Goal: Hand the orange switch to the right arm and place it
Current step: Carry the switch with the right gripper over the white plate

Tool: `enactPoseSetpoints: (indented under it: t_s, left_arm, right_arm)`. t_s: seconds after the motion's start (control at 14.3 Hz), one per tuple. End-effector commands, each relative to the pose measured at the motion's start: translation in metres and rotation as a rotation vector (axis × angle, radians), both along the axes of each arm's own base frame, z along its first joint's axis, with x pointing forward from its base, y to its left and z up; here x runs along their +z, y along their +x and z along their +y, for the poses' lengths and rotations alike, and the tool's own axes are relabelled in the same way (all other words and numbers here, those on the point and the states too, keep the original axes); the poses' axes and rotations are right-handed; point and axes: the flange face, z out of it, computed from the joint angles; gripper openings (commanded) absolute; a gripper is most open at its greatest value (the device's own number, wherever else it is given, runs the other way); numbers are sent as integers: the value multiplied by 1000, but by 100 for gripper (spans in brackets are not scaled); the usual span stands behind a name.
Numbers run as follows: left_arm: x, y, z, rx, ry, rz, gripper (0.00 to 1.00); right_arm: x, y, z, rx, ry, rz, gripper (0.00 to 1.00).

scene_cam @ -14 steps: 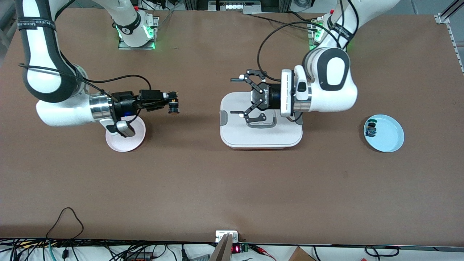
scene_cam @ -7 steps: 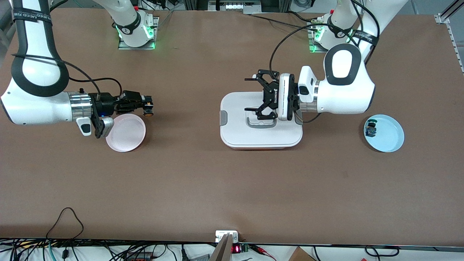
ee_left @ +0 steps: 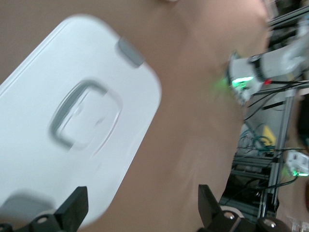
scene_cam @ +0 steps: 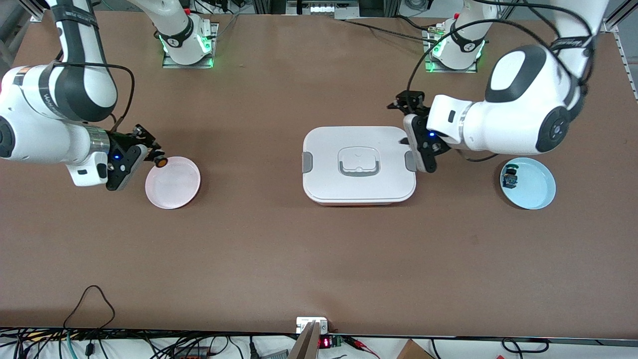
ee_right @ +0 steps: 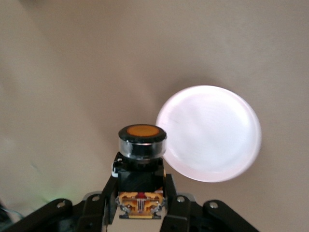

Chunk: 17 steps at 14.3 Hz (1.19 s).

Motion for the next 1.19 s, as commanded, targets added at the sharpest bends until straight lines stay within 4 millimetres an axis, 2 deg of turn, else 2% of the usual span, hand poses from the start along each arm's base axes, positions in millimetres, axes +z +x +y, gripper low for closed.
enactPoseSetpoints:
  t_s: [0.0,0.14,0.28,0.42,0.63,0.77,0.84,0.91,1.05,1.12]
  left_arm:
    - [31,0,18,97,271,5,100]
    - [36,-5,28,146,473,-4,100]
    - [57,-11,18,171,652,-84,100]
    - [63,-10,25,199,717,-100,100]
    - [70,3,72,279,718,-84,100]
    - [89,11,110,398,728,-136,100]
    - [102,12,123,458,705,-173,100]
    - [101,11,143,526,694,-163,100]
    - [105,2,168,642,662,-164,100]
    - [103,-5,173,684,660,-183,100]
  right_arm:
    - [-14,-1,-9,217,-95,-90,0]
    - [-34,-2,-12,301,-103,-148,0]
    - [-58,-7,-13,391,-90,-200,0]
    - [-85,-17,-14,444,-87,-239,0]
    - [-135,-35,-12,465,-92,-261,0]
    - [-158,-45,-10,483,-94,-264,0]
    - [-167,-49,-11,497,-95,-273,0]
    - [-177,-50,-11,513,-97,-280,0]
    - [-190,-51,-10,548,-100,-304,0]
    - [-193,-52,-11,566,-101,-315,0]
